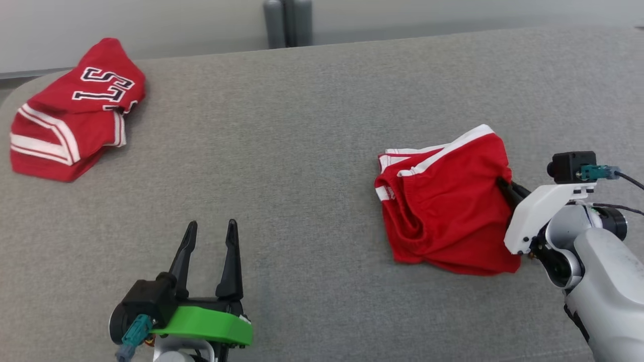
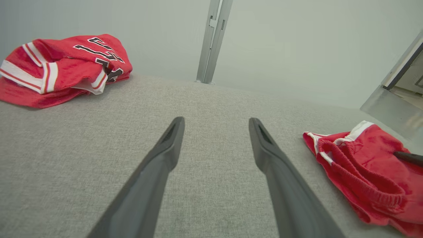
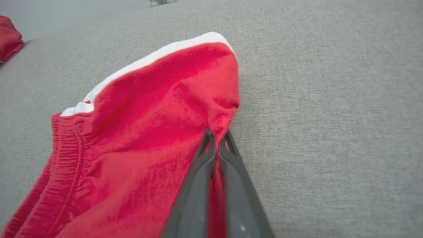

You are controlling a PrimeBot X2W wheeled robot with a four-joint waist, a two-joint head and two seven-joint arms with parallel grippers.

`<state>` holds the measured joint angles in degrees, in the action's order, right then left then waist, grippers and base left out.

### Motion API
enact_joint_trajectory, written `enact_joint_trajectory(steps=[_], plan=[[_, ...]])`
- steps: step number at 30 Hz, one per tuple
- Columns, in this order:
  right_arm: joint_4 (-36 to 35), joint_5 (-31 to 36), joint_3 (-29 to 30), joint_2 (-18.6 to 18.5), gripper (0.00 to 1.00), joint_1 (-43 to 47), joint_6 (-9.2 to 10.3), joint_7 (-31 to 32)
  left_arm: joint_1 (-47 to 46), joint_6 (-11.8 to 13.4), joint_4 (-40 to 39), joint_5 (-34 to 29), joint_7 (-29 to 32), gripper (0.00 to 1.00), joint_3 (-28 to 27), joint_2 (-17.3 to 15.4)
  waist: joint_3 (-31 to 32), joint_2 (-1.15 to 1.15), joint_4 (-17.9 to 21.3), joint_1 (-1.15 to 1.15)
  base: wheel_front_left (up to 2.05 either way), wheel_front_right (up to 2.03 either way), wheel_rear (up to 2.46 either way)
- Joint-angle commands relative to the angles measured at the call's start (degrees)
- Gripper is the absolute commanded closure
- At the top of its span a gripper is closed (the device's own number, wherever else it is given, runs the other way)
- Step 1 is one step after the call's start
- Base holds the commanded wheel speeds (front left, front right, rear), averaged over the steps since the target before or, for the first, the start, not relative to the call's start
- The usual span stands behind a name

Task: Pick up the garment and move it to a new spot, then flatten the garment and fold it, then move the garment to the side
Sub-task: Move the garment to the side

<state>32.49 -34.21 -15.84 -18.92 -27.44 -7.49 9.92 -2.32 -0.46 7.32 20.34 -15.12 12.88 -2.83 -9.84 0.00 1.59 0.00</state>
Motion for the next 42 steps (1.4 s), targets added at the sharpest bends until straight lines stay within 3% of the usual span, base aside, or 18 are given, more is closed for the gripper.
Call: enact_joint_trajectory(steps=[1,10,17,29,42], plan=[[0.35,0.31,0.38,-0.11,1.0,-1.31,0.0,-0.87,-1.45,-0.39,-0.19,-1.18,-0.03,0.0,-0.07,-0.13,-3.31,0.0,7.02,0.0,0.0,0.0,0.0],[3.13,-0.11,0.85,2.24,1.0,-5.59,0.0,-6.24,-5.15,-1.75,0.46,-4.75,0.02,0.0,0.87,-1.75,-8.39,0.0,20.8,0.0,0.0,0.0,0.0],[6.31,1.26,-1.68,4.42,1.0,-9.17,0.0,-9.72,-6.64,-1.43,-0.73,-5.35,1.28,0.0,1.0,-3.46,-10.62,0.0,25.06,0.0,0.0,0.0,0.0],[15.38,6.12,-6.67,2.51,1.0,-21.28,0.0,-16.16,-8.35,0.33,-5.67,-5.92,2.95,0.0,-0.51,-5.63,-14.6,0.0,20.28,0.0,0.0,0.0,0.0],[27.78,7.5,-4.63,-6.93,1.0,-34.22,0.01,-20.55,-9.53,1.08,-14.41,-6.53,5.5,0.0,0.02,-6.99,-20.41,0.0,13.04,0.0,0.0,0.0,0.0]])
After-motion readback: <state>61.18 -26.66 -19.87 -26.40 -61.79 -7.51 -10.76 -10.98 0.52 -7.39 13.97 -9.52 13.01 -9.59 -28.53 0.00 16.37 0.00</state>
